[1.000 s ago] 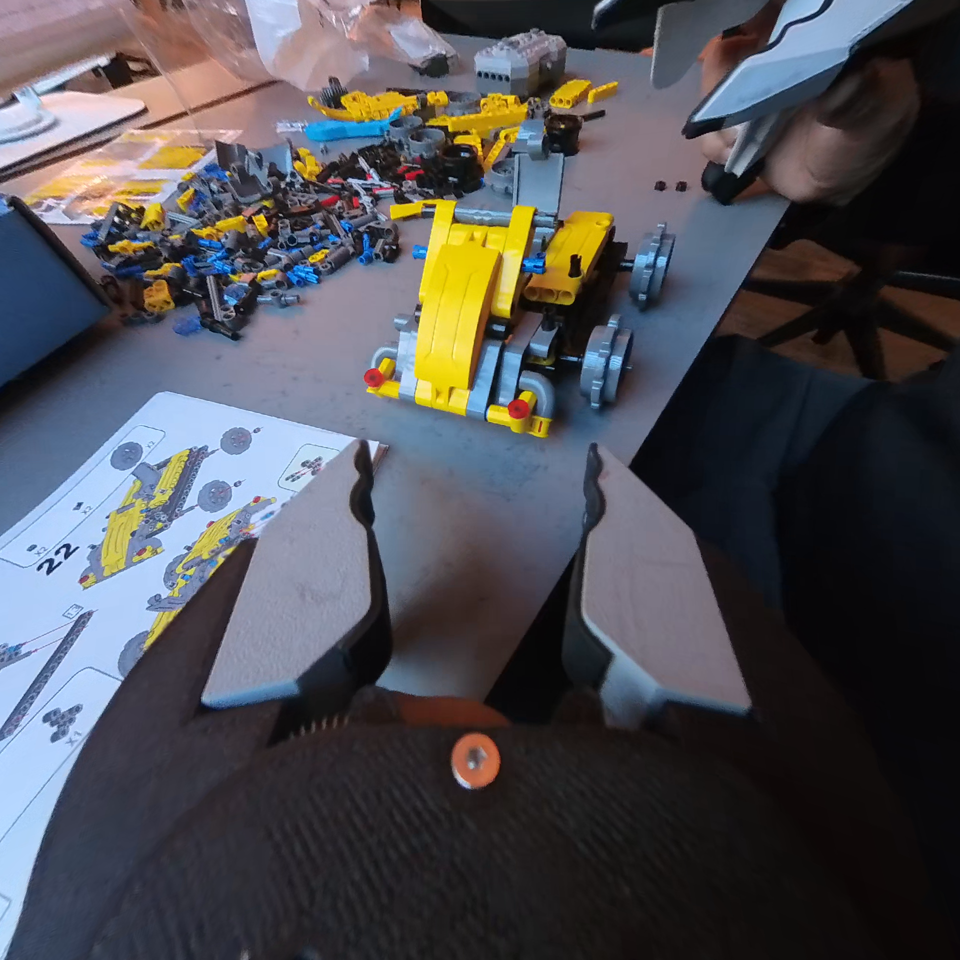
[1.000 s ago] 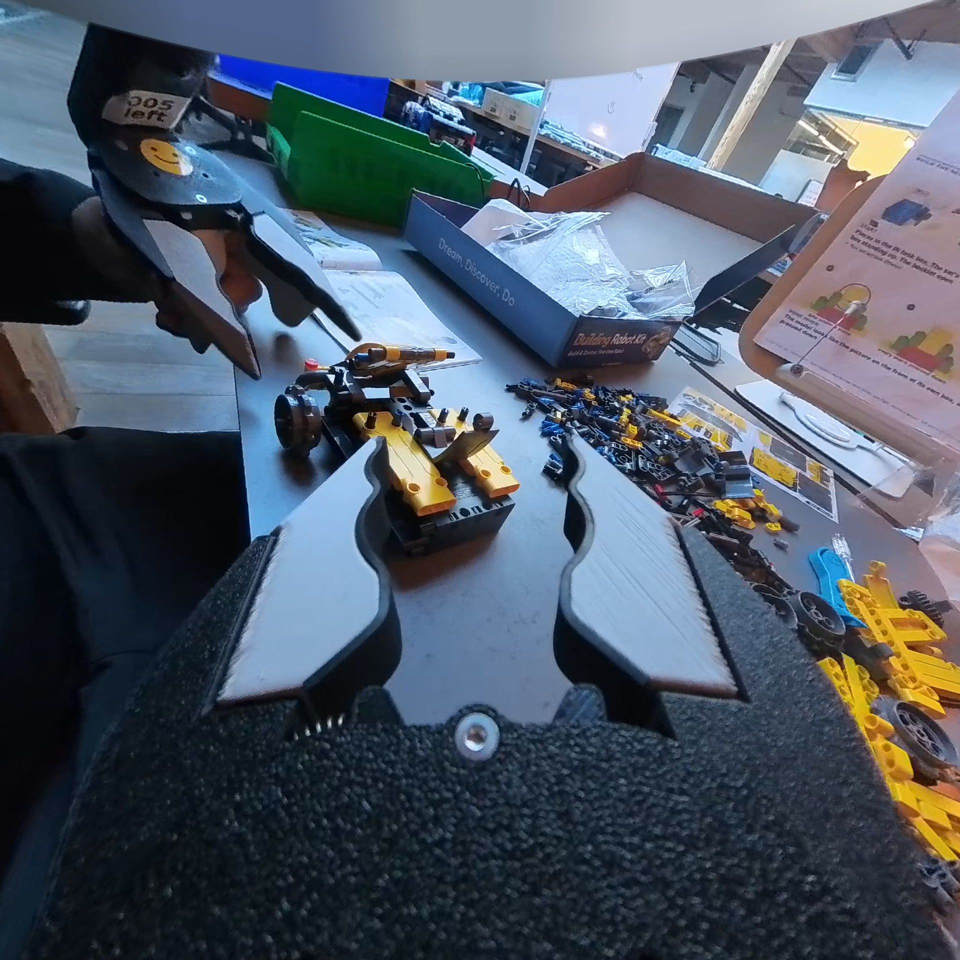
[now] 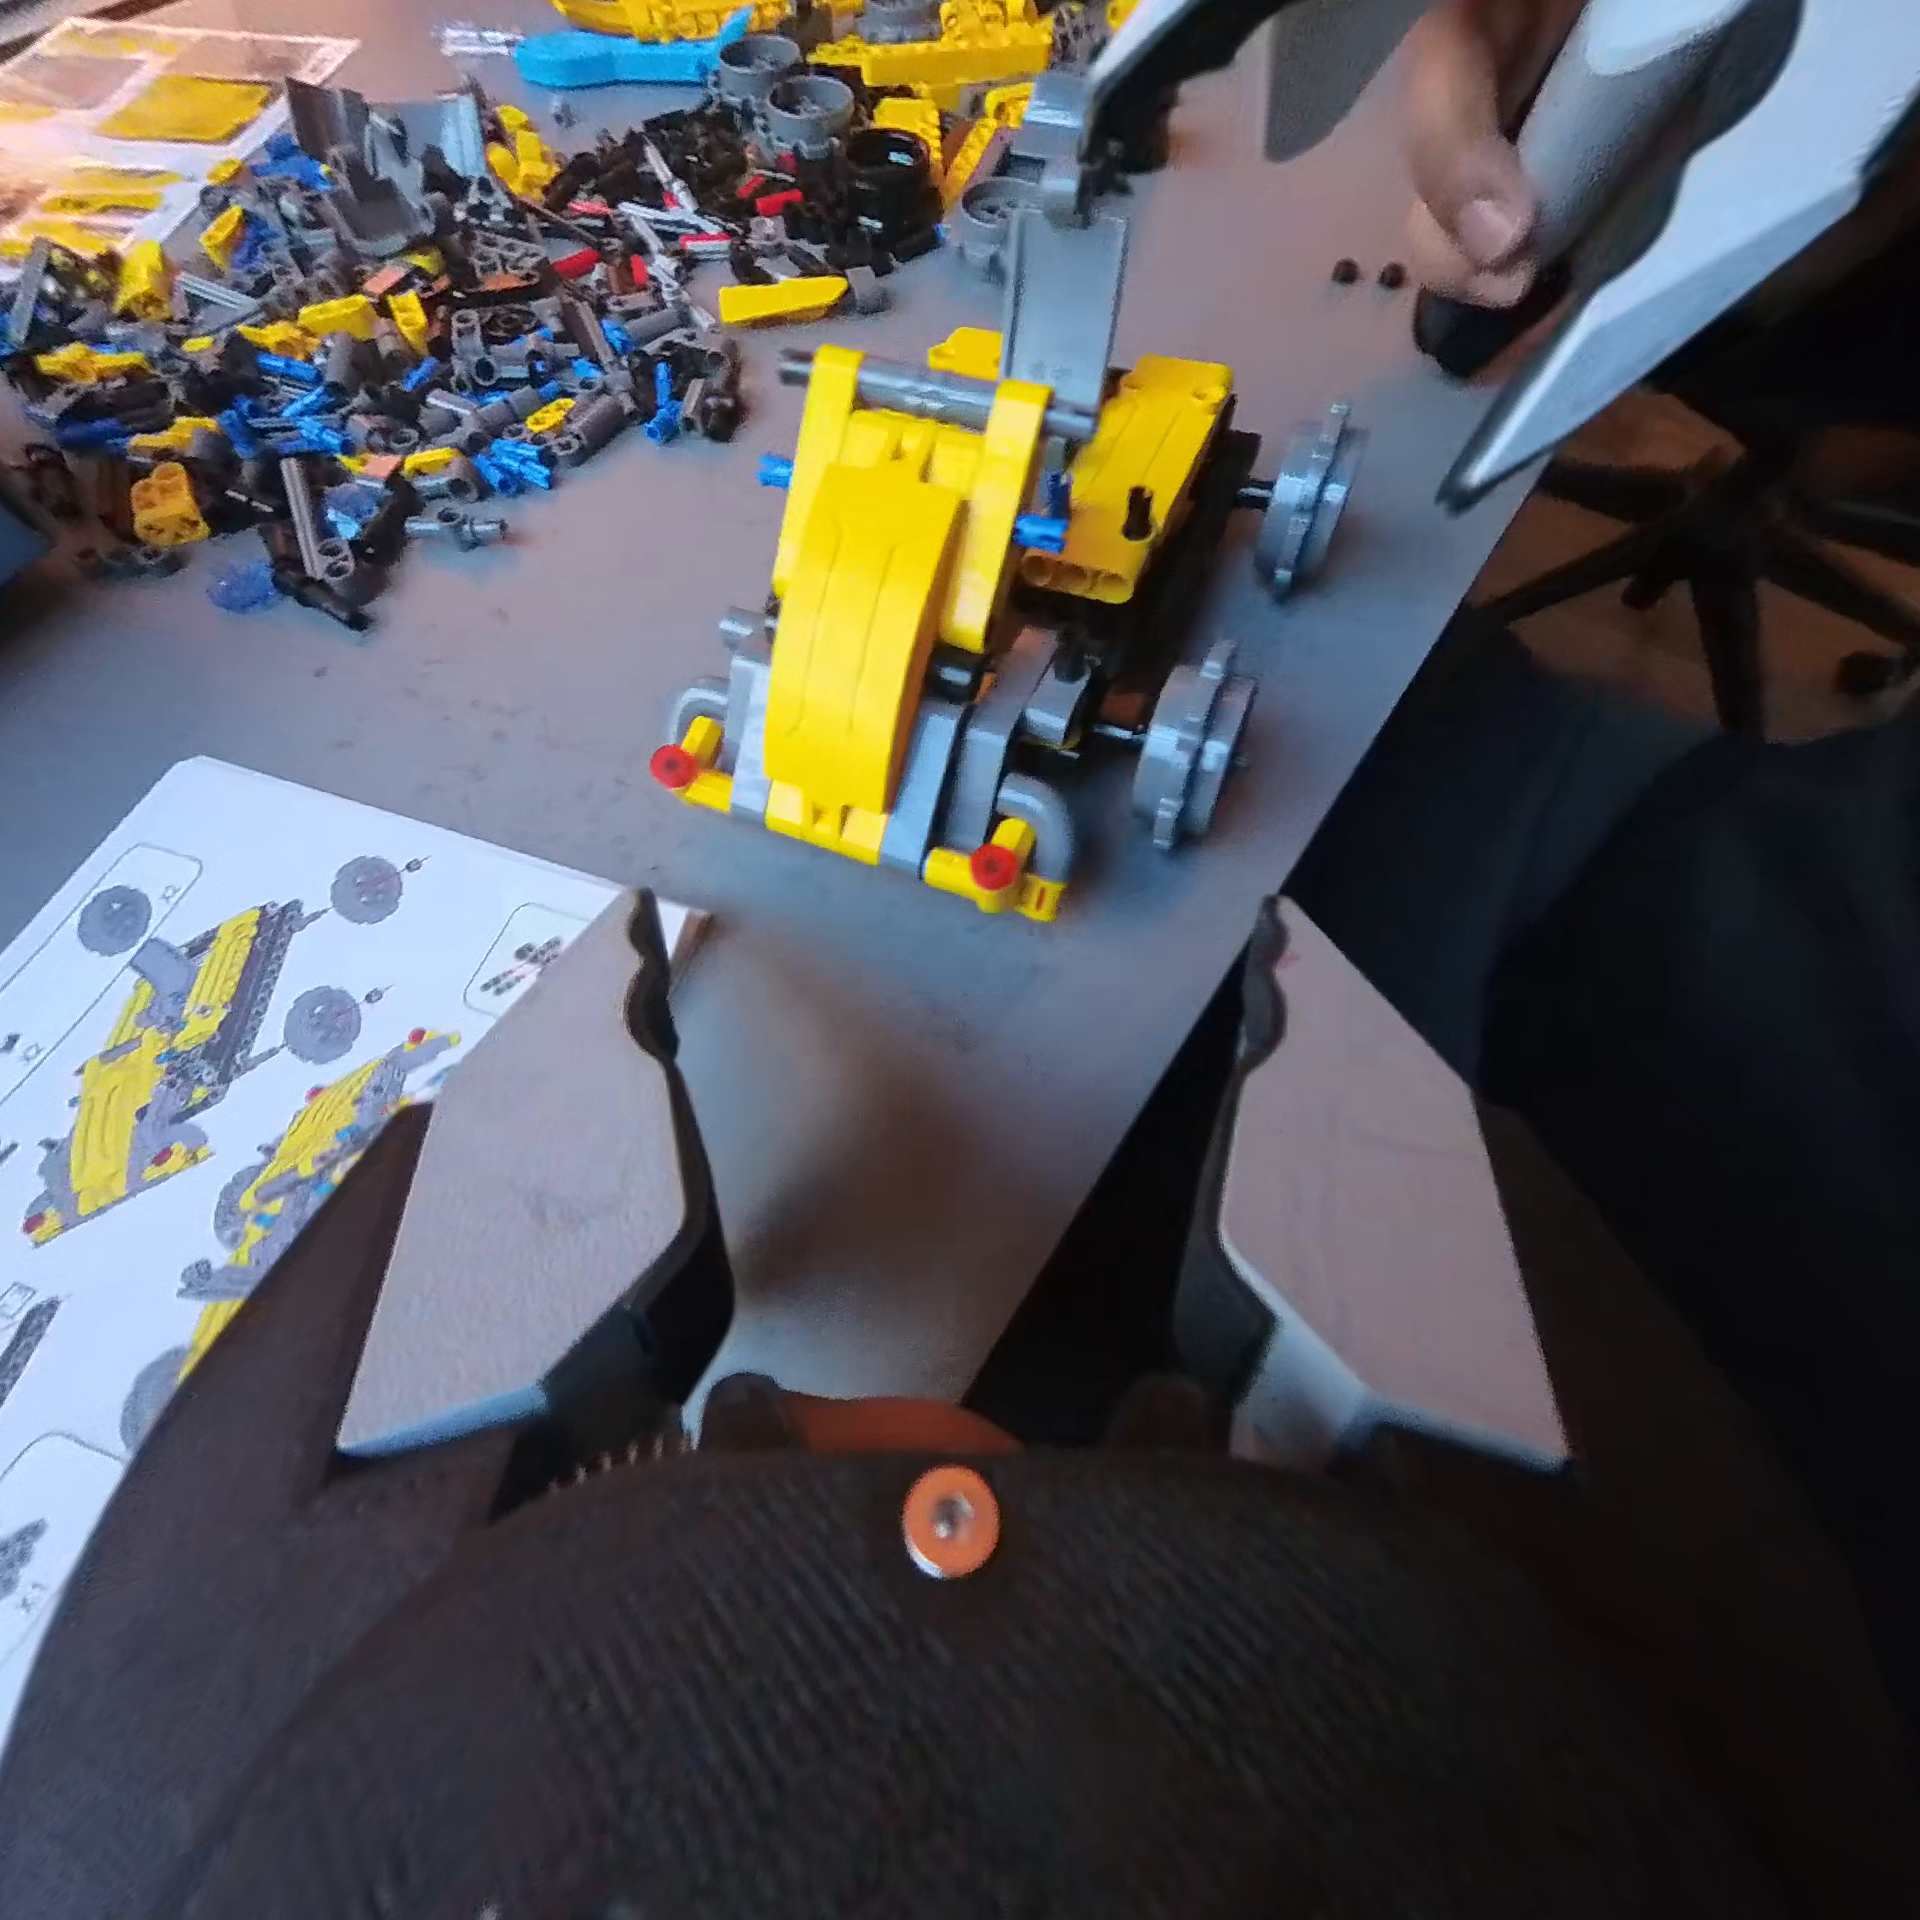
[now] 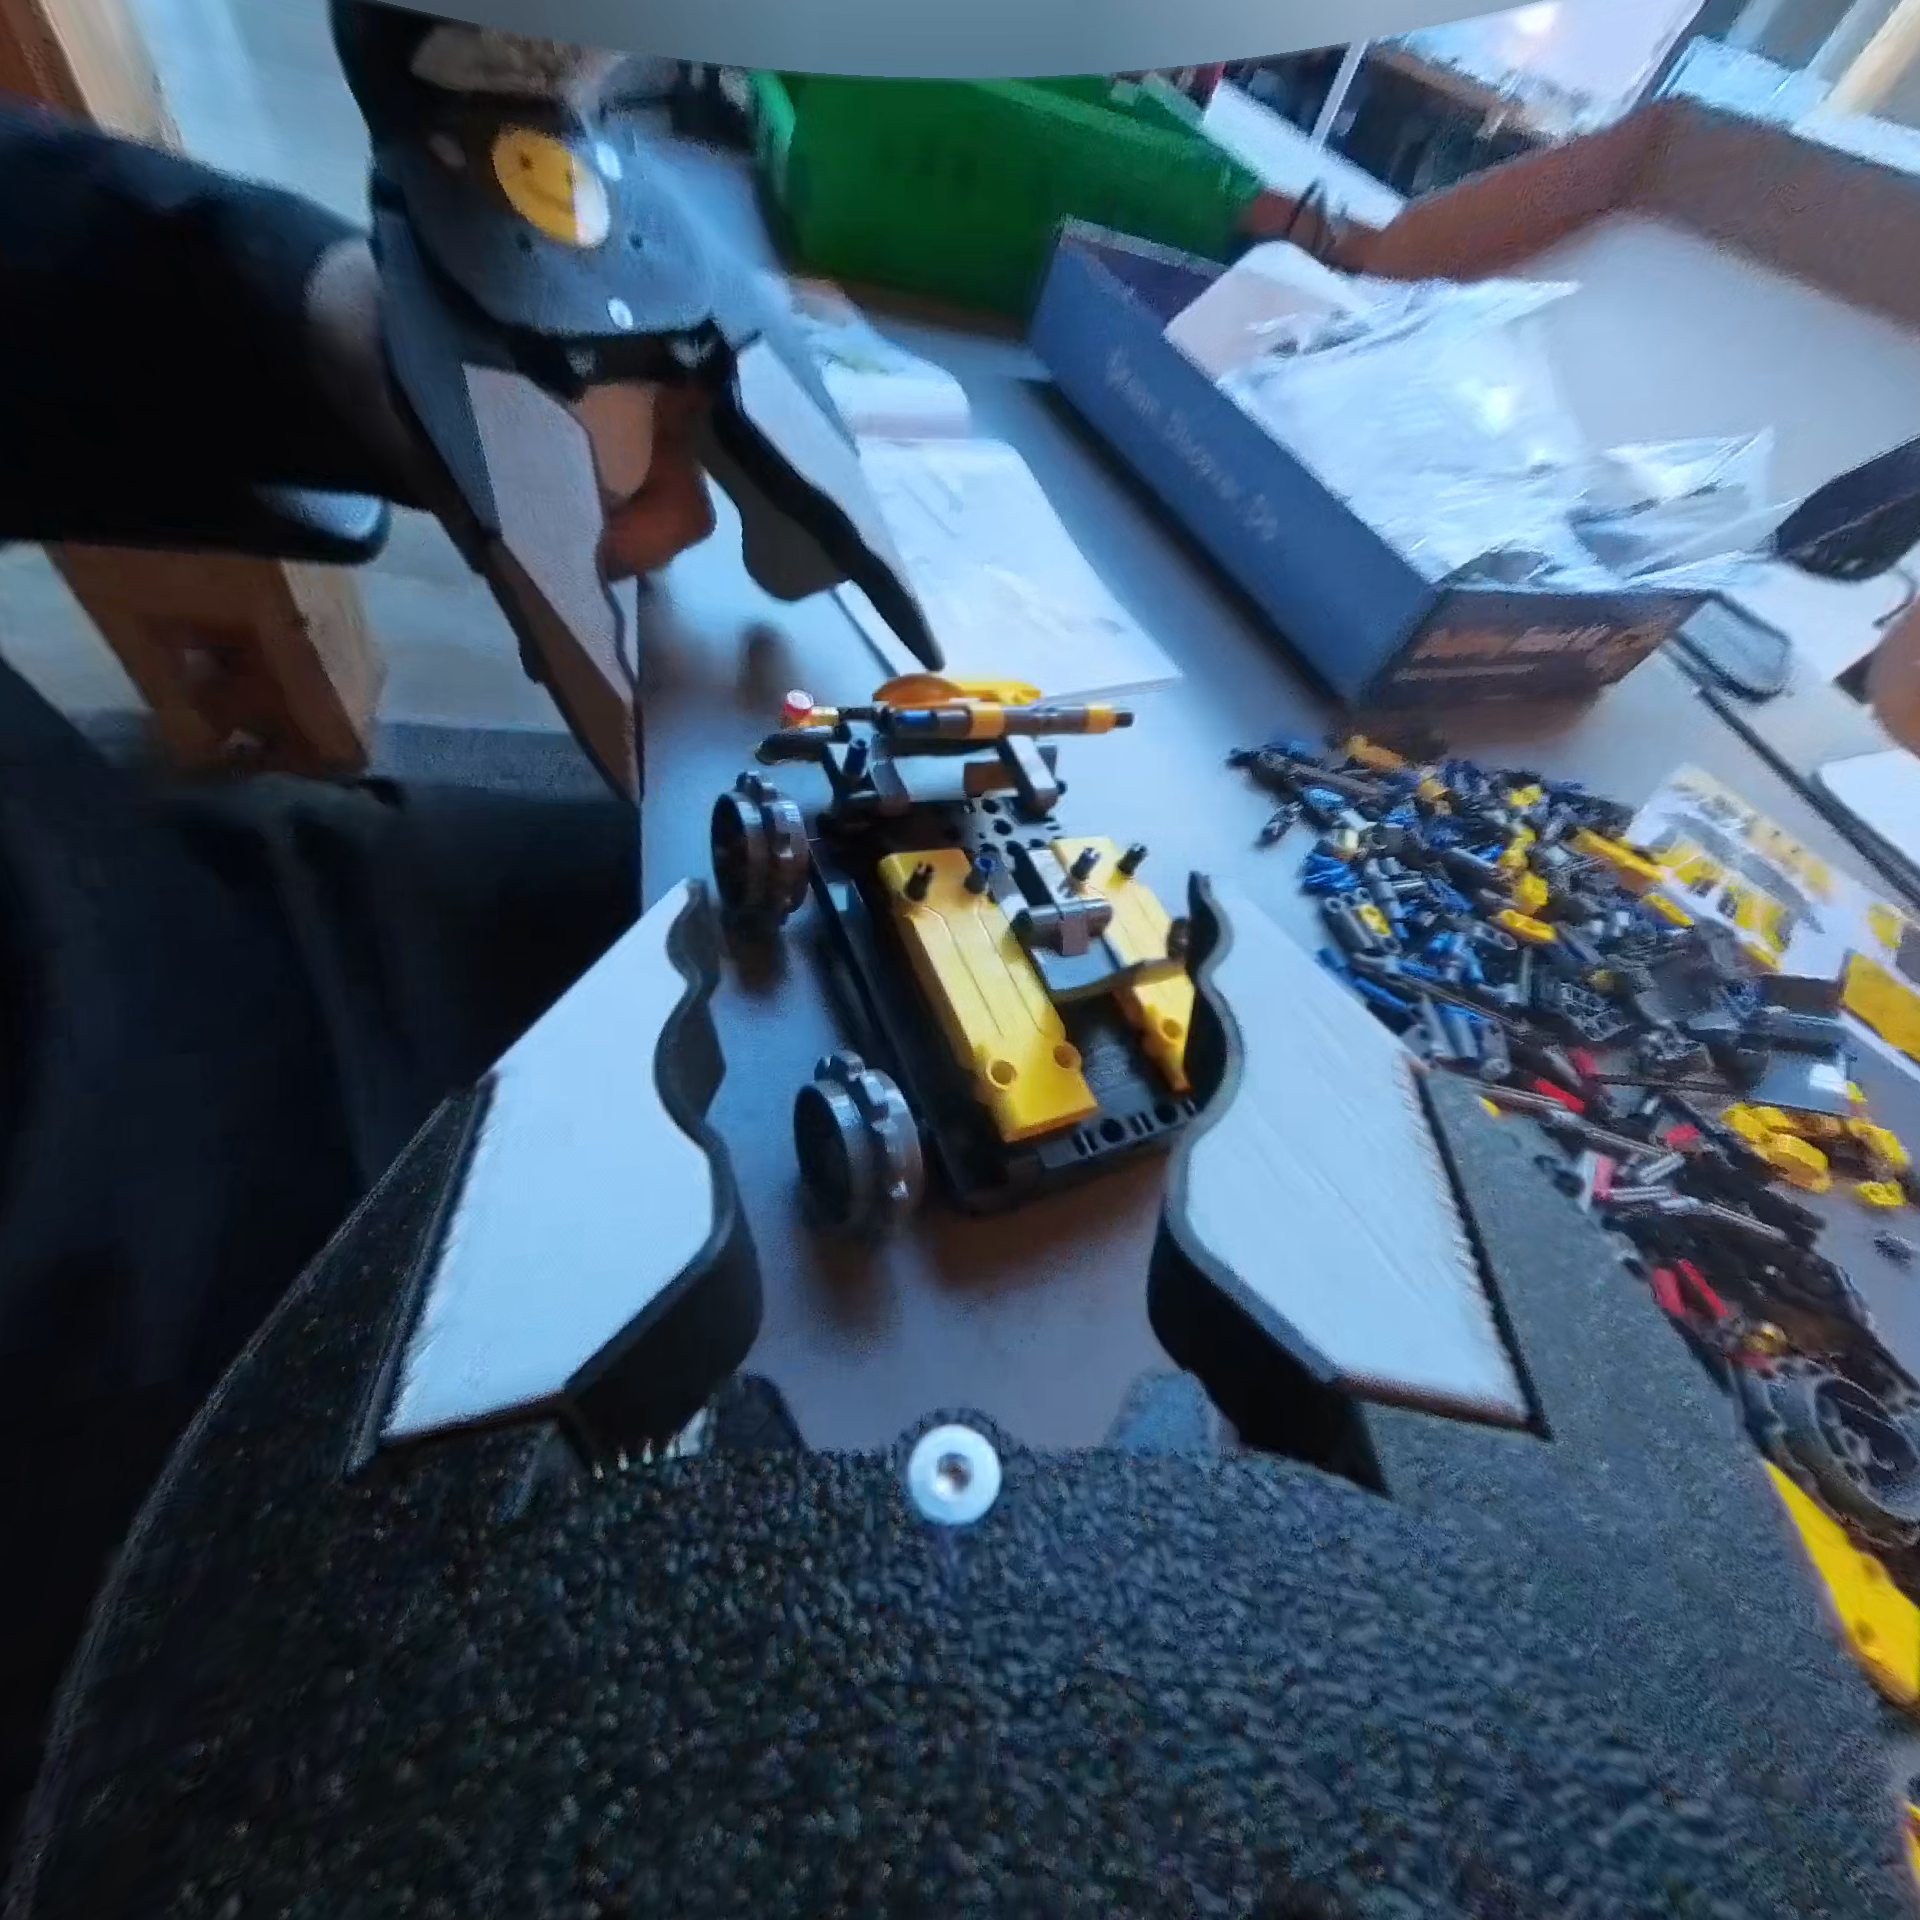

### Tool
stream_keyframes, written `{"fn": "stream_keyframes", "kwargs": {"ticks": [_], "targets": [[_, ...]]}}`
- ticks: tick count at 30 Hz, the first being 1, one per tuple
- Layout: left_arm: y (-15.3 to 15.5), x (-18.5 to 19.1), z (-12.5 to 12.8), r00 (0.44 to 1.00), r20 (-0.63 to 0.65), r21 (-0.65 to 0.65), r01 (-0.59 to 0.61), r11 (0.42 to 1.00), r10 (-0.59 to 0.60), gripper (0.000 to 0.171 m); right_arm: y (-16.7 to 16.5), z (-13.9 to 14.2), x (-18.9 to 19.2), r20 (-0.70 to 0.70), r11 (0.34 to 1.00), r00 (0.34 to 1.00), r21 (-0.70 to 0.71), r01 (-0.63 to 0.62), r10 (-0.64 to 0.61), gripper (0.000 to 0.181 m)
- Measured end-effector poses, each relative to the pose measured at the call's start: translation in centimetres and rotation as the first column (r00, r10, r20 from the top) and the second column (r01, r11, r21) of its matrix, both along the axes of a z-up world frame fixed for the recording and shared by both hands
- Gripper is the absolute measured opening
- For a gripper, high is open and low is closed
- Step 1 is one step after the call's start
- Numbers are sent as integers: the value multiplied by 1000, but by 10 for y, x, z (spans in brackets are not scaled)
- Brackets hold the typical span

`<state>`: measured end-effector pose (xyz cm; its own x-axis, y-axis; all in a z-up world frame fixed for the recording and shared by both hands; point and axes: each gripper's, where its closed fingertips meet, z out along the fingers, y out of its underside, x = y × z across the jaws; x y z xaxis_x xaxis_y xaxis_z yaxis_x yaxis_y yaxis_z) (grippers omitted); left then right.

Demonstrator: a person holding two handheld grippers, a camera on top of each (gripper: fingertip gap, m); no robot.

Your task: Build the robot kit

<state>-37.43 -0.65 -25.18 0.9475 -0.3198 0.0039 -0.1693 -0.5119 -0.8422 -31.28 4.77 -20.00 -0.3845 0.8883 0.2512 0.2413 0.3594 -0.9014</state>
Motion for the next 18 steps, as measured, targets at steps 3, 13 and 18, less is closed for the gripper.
{"fn": "stream_keyframes", "kwargs": {"ticks": [3,13,18], "targets": [[0,6,-1,996,-68,-28,49,998,-51,113,-6,-3,-11,56,998,998,54,-21,18,101],[30,6,-1,965,-182,-80,178,981,-189,126,-7,-27,-36,298,962,954,261,-82,0,109],[35,9,0,953,-199,-92,212,973,-227,118,-8,-40,-41,425,953,905,268,-142,15,108]]}}
